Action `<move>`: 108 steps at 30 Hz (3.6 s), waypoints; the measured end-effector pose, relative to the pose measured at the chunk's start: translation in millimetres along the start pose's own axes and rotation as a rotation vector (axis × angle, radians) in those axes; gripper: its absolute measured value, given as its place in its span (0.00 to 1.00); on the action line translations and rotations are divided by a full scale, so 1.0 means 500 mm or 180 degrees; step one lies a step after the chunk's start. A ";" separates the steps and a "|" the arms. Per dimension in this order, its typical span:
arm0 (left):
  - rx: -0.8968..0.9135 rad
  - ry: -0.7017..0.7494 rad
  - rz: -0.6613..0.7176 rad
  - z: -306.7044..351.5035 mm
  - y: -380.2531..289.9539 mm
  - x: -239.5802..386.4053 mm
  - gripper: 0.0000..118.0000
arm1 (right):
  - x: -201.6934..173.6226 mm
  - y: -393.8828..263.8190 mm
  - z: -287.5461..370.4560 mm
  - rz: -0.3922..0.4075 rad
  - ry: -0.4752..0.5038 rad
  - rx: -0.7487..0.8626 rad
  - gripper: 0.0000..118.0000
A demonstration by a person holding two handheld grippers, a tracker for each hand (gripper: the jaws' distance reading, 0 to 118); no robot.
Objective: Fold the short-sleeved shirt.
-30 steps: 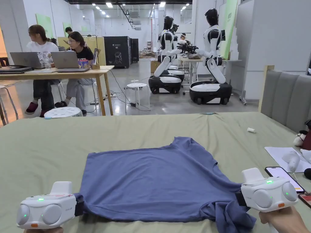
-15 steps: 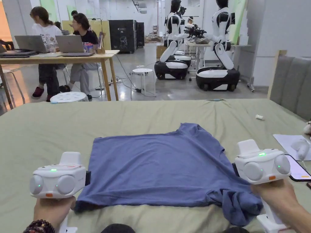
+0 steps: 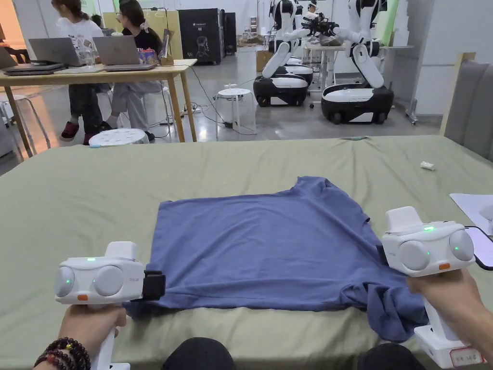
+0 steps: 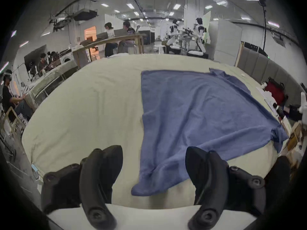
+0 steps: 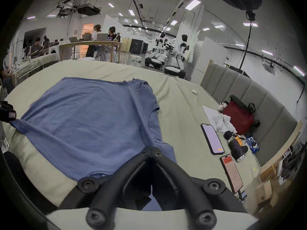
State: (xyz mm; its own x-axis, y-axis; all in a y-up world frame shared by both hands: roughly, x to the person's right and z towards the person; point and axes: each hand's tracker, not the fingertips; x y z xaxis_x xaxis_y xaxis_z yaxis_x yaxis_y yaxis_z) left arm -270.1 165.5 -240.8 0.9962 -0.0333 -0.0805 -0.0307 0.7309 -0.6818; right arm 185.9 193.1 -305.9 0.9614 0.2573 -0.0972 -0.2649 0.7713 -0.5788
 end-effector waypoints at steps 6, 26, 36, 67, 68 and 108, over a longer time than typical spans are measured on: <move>-0.0260 -0.0094 0.0010 -0.031 -0.032 0.010 0.67 | -0.008 -0.010 0.003 0.0055 0.0034 -0.0044 0.00; -0.0140 -0.0142 0.0034 -0.036 -0.032 0.008 0.03 | 0.068 -0.041 -0.018 -0.0114 0.0154 -0.0371 0.83; -0.0085 -0.0155 0.0050 -0.013 -0.034 0.015 0.03 | 0.078 -0.125 -0.061 -0.0147 0.0147 -0.0867 0.73; 0.0234 -0.0026 0.0058 -0.142 0.227 -0.013 0.03 | 0.067 0.224 -0.214 -0.0032 0.0170 0.0080 0.08; 0.0221 -0.0007 0.0056 -0.165 0.240 -0.012 0.03 | 0.062 0.238 -0.241 -0.0042 0.0172 0.0068 0.08; 0.0139 0.0232 0.0256 -0.186 0.199 0.011 0.00 | -0.017 0.180 -0.246 -0.0081 0.0004 -0.0219 0.00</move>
State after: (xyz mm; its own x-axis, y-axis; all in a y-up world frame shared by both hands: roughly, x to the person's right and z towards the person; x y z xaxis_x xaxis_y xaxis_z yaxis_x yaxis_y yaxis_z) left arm -275.1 174.5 -376.8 0.9820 -0.0219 -0.1875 -0.1050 0.7622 -0.6388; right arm 162.7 188.8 -456.6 0.9679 0.2373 -0.0827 -0.2347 0.7356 -0.6354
